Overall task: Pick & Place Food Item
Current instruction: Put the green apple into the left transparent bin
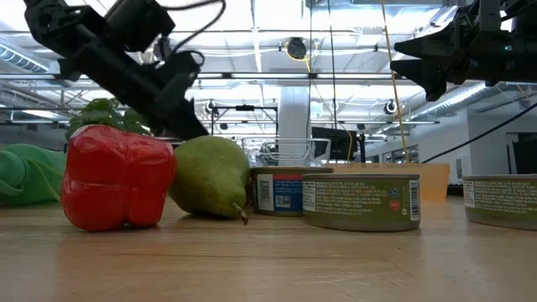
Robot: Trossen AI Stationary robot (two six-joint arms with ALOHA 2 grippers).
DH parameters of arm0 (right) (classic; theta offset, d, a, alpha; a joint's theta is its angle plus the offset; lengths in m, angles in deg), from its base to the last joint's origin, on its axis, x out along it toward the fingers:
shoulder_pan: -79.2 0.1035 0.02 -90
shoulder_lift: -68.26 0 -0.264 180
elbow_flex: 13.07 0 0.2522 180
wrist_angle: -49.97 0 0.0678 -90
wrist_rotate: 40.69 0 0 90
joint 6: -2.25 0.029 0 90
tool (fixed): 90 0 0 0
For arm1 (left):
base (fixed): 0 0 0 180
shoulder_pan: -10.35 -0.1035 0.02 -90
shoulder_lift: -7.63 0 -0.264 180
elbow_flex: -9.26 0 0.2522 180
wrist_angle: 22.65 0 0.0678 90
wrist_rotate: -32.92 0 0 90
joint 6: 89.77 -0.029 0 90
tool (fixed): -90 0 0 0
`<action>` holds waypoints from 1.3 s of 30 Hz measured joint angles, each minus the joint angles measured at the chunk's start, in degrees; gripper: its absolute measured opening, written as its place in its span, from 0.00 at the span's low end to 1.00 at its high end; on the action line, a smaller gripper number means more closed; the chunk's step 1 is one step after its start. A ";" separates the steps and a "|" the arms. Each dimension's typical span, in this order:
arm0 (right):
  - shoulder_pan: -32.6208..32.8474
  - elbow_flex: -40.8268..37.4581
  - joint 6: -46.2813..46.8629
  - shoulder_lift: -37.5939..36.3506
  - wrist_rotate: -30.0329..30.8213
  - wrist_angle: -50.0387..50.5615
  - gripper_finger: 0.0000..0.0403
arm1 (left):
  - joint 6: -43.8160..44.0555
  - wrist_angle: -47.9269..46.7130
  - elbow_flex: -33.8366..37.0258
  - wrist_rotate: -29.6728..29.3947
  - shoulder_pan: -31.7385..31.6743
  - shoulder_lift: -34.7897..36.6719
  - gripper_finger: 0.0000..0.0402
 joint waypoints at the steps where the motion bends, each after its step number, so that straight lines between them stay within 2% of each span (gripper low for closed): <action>1: 0.00 0.01 0.00 0.01 0.00 0.00 0.49 | -0.08 0.17 -0.02 -0.47 0.00 0.71 0.01; 17: 0.00 0.00 0.00 -0.01 0.00 0.00 0.49 | -6.68 -0.47 -0.07 -2.80 0.02 12.44 0.01; 24: 0.00 -0.01 0.00 0.01 0.00 0.00 0.49 | -10.30 -3.18 -0.13 -12.99 -1.35 19.94 0.01; 29: 0.00 -0.01 0.00 -0.01 0.00 0.00 0.49 | -10.48 -4.73 -0.13 -18.27 -5.74 23.25 0.01; 33: 0.00 -0.01 0.00 -0.01 0.00 0.00 0.49 | -9.57 -5.92 -0.13 -17.39 -10.71 23.71 0.01; 39: 0.00 0.00 -0.02 -0.01 0.02 0.00 0.49 | -8.35 -7.03 -0.15 -10.77 -17.50 20.38 0.01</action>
